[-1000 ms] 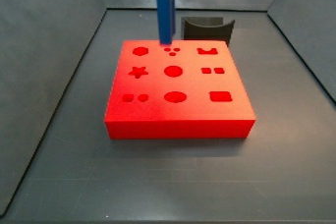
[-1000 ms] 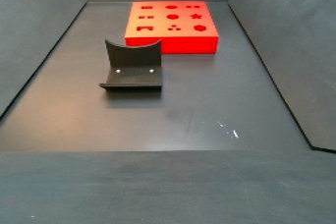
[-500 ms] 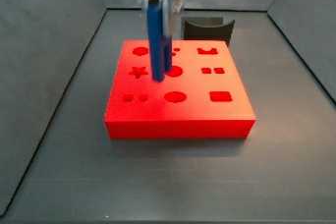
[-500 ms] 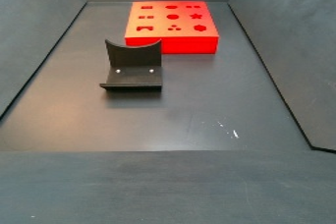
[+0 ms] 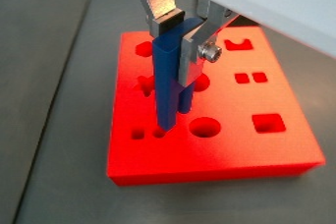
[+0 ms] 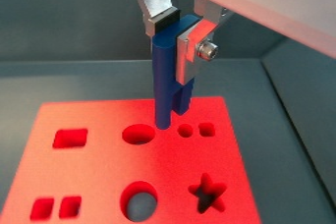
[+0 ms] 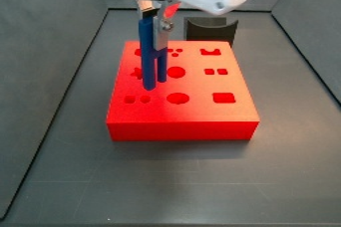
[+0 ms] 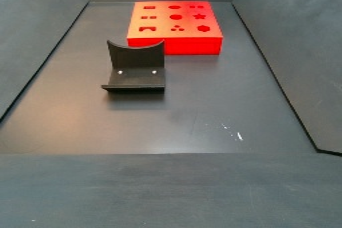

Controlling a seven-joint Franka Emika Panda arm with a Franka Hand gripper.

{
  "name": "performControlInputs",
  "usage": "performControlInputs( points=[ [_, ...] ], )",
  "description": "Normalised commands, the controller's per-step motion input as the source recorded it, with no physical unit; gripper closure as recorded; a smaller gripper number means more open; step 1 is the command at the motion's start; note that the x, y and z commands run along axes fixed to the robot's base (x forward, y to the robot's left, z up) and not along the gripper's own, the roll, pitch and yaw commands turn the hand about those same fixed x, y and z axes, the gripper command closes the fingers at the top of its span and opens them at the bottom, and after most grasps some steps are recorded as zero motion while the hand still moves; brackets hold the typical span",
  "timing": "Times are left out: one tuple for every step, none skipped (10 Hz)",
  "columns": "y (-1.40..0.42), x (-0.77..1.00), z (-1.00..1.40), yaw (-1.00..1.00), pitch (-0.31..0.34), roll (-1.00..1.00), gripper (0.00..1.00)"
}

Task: Insert the square-circle object.

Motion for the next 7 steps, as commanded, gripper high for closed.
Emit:
performControlInputs(
  points=[
    [0.00, 0.00, -0.05, -1.00, 0.000, 0.00, 1.00],
    [0.00, 0.00, -0.06, -1.00, 0.000, 0.00, 1.00],
    [0.00, 0.00, -0.06, -1.00, 0.000, 0.00, 1.00],
    [0.00, 0.00, -0.06, -1.00, 0.000, 0.00, 1.00],
    [0.00, 0.00, -0.06, -1.00, 0.000, 0.00, 1.00],
    [0.00, 0.00, -0.09, -1.00, 0.000, 0.00, 1.00],
    [0.00, 0.00, -0.10, -1.00, -0.024, 0.00, 1.00]
  ],
)
